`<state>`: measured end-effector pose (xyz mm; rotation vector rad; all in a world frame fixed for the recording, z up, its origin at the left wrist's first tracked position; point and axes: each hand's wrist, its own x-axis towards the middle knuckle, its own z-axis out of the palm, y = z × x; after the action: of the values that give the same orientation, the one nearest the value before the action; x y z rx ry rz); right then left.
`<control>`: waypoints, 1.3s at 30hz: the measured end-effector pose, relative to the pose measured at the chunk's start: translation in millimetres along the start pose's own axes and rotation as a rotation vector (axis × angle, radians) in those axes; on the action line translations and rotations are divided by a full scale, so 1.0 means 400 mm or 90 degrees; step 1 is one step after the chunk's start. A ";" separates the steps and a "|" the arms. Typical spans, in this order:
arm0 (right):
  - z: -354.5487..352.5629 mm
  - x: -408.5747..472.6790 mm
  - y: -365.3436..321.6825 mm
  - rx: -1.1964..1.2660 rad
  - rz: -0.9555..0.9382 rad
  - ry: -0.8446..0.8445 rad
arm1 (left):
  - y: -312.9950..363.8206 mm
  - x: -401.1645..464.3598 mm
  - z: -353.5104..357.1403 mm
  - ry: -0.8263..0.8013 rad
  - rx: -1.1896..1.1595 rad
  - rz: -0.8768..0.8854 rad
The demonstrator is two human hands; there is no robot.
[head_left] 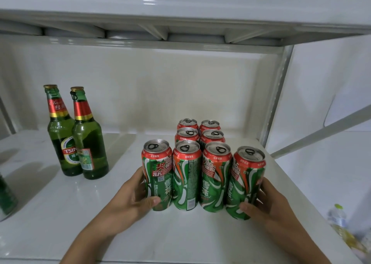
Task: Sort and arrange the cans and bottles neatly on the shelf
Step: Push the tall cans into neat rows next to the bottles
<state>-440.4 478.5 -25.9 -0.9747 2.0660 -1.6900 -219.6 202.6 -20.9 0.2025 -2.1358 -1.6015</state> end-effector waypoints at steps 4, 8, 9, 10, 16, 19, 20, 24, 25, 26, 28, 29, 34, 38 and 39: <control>0.014 -0.032 -0.007 0.030 -0.017 0.005 | 0.009 -0.002 0.004 -0.011 -0.009 0.002; -0.027 -0.032 0.011 0.037 -0.011 -0.133 | 0.037 0.002 -0.042 -0.103 -0.008 -0.040; -0.045 -0.023 0.019 0.071 -0.037 -0.149 | 0.044 0.006 -0.062 -0.112 0.010 -0.056; -0.059 -0.006 0.025 0.040 -0.046 -0.142 | 0.054 0.010 -0.081 -0.096 0.039 -0.067; -0.098 0.070 -0.149 0.124 -0.073 -0.006 | 0.092 0.117 -0.149 0.094 0.107 -0.011; -0.103 0.201 -0.169 0.071 -0.065 0.010 | 0.113 0.230 -0.154 0.100 0.112 -0.024; -0.093 0.248 -0.173 0.037 -0.073 -0.024 | 0.121 0.268 -0.150 0.074 0.115 -0.032; -0.055 0.389 -0.158 -0.062 -0.068 -0.210 | 0.127 0.401 -0.124 -0.098 0.138 -0.076; -0.049 0.414 -0.156 -0.067 -0.071 -0.255 | 0.126 0.428 -0.118 -0.124 0.124 -0.095; -0.044 0.431 -0.159 -0.057 -0.060 -0.292 | 0.125 0.451 -0.113 -0.139 0.103 -0.114; -0.037 0.460 -0.156 -0.018 -0.053 -0.350 | 0.112 0.482 -0.108 -0.165 0.034 -0.135; -0.032 0.470 -0.154 0.005 -0.048 -0.372 | 0.102 0.493 -0.107 -0.180 -0.010 -0.140; -0.014 0.525 -0.126 0.018 -0.028 -0.425 | 0.057 0.512 -0.095 -0.235 -0.088 -0.134; -0.012 0.539 -0.107 0.037 -0.048 -0.413 | 0.051 0.500 -0.089 -0.164 -0.051 -0.104; -0.014 0.542 -0.100 0.036 -0.051 -0.400 | 0.053 0.492 -0.091 -0.138 -0.046 -0.096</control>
<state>-588.8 335.8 53.2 -1.3663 1.5717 -1.2430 -374.1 102.3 60.5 0.1778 -2.2647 -1.8592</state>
